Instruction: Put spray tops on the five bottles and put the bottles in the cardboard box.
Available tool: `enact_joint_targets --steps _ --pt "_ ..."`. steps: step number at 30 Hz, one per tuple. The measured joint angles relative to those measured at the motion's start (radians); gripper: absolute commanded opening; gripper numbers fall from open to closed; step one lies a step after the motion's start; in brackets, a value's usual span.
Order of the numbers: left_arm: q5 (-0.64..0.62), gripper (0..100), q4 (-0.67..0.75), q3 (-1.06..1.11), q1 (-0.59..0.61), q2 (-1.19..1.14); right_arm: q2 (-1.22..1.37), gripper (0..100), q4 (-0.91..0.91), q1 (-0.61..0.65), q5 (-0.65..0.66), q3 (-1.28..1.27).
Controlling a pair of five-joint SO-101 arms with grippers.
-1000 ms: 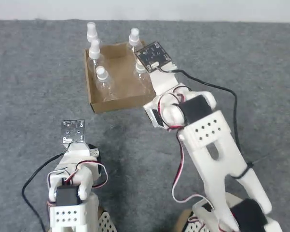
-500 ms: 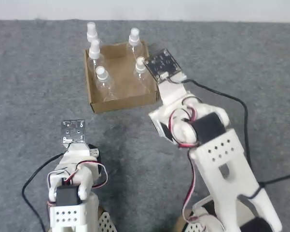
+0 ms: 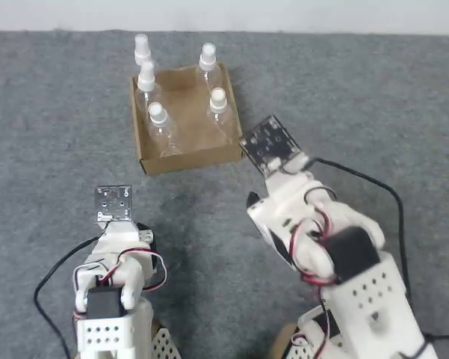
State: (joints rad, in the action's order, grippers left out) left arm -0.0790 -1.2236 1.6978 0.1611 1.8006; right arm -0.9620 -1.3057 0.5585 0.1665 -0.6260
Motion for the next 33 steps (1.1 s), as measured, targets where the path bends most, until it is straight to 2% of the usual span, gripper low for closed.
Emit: enact_joint_targets --steps 15,21,33 --pt "0.0 1 0.0 0.0 0.0 0.0 -0.381 5.1 0.137 -0.068 0.003 -0.384" --pt "0.0 1 0.0 0.0 0.0 0.0 -0.477 0.3 0.138 -0.061 0.009 -0.453" --pt "0.0 1 0.0 0.0 0.0 0.0 -0.535 0.6 0.138 -0.064 0.009 -0.477"
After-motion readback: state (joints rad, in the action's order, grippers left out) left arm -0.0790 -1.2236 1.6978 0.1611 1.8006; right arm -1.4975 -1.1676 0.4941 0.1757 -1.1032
